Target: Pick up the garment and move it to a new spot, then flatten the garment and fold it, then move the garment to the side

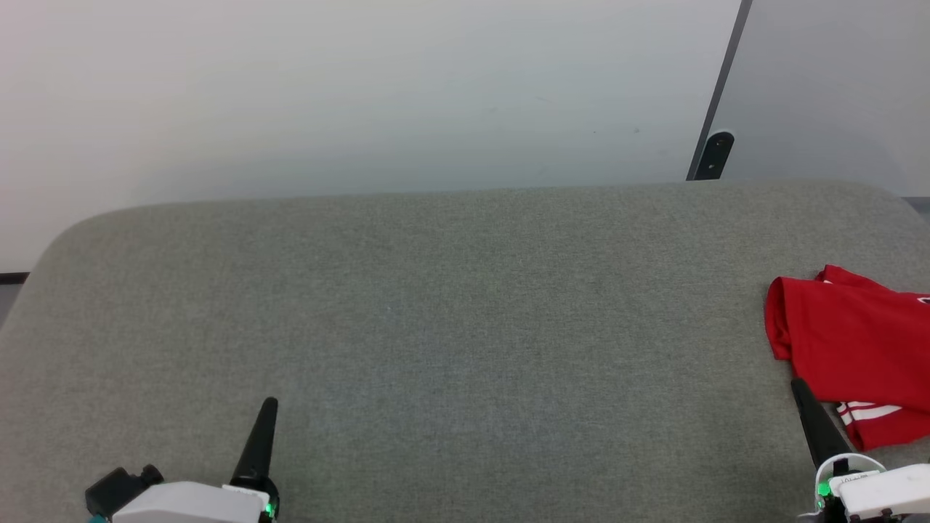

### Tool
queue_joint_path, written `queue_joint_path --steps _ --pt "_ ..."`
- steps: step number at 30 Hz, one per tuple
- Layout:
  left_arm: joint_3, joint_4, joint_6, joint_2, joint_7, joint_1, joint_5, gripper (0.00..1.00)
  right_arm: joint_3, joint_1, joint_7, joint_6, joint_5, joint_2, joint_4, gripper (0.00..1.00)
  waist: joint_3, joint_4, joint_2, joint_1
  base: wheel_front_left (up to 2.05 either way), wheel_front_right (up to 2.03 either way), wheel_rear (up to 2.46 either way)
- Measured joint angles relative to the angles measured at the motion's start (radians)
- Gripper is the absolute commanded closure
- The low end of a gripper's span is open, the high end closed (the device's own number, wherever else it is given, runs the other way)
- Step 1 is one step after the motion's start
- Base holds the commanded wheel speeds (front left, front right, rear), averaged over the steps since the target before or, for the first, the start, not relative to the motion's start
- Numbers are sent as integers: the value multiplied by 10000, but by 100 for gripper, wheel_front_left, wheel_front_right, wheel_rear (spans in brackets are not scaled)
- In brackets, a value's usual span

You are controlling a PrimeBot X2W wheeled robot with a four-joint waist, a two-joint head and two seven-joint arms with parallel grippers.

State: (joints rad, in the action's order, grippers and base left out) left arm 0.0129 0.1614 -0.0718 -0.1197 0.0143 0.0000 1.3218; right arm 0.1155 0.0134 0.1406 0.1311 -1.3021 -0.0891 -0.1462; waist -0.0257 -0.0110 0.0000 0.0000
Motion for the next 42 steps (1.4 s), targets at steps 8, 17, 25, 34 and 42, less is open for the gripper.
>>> queue_joint_path --steps 8,17,25,34,42 --pt "150 165 -119 109 130 -201 606 100 0 195 -36 -2 -589 63 -199 100 48 18 0 0 0 0 0" --pt "295 339 -224 207 297 -409 1235 100 0 377 -94 -2 -1220 146 -405 100 102 38 0 0 0 0 0" --pt "426 474 -328 288 441 -592 1753 100 0 561 -151 -2 -1743 215 -571 100 150 57 0 1 0 0 0" --pt "566 623 -426 389 591 -781 2303 100 0 704 -190 -2 -2301 293 -748 100 204 78 0 1 0 0 0" --pt "681 761 -514 470 709 -918 2736 100 0 823 -232 -2 -2736 341 -892 100 252 96 0 0 0 0 0"
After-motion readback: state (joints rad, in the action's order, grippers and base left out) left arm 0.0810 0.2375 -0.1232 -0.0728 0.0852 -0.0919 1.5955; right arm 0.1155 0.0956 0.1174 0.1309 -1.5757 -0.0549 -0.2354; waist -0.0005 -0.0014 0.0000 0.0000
